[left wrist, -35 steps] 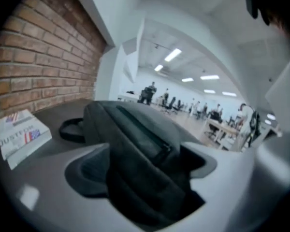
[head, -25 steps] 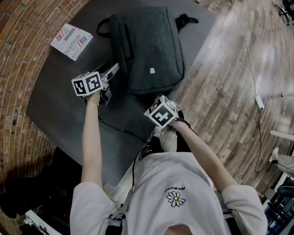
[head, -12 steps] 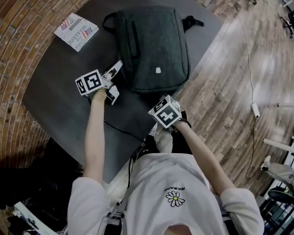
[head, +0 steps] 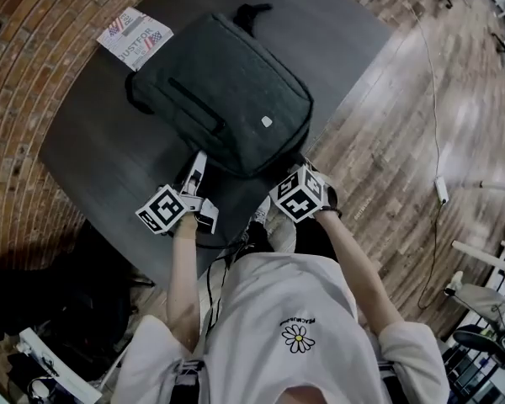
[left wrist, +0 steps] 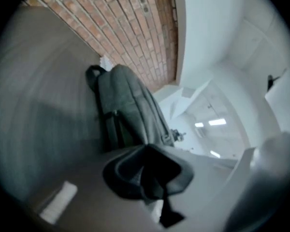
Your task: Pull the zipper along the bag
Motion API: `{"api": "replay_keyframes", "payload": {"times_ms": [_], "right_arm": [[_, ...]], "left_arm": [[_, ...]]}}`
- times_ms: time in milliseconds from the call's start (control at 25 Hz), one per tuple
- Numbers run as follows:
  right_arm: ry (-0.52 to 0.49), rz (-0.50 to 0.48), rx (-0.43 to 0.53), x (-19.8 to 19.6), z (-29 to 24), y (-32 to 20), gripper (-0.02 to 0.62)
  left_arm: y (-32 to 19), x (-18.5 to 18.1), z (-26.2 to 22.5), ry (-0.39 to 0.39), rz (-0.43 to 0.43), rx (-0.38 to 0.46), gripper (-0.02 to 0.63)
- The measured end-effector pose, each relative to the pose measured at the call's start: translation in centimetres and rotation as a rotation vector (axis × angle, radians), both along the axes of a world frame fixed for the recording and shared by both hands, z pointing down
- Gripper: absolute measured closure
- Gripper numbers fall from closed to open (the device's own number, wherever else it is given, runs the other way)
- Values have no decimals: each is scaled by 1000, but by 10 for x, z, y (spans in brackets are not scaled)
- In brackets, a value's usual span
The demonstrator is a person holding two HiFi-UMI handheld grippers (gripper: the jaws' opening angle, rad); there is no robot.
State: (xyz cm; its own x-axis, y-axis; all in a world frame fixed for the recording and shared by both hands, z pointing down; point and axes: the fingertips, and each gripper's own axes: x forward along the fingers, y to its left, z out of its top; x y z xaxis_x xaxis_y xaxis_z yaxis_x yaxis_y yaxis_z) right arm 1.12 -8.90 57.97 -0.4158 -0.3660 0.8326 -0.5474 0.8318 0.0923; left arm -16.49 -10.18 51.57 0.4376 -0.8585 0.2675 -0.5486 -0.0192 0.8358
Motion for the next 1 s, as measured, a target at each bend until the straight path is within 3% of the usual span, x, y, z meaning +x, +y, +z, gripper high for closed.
{"api": "replay_keyframes", "payload": {"times_ms": [280, 480, 600, 680, 720, 800, 880, 1000], "right_arm": [[58, 116, 123, 60, -13, -89, 586], [73, 93, 149, 79, -18, -122, 586], [70, 72, 154, 82, -17, -122, 587], [67, 69, 151, 83, -16, -121, 586], [67, 67, 147, 83, -16, -121, 587], [70, 55, 143, 84, -15, -120, 588], [78, 41, 141, 86, -15, -120, 586], [105, 18, 144, 88, -15, -120, 587]], "left_arm": [[19, 80, 12, 11, 83, -27, 580], [3, 112, 10, -63, 129, 0, 565], [12, 116, 10, -183, 172, 14, 522], [24, 111, 2, -336, 196, 38, 434], [28, 105, -8, -442, 202, 72, 423], [27, 87, -44, -707, 208, 186, 431], [10, 69, -75, -1000, 266, 290, 449], [-32, 33, -77, -1404, 434, 294, 487]]}}
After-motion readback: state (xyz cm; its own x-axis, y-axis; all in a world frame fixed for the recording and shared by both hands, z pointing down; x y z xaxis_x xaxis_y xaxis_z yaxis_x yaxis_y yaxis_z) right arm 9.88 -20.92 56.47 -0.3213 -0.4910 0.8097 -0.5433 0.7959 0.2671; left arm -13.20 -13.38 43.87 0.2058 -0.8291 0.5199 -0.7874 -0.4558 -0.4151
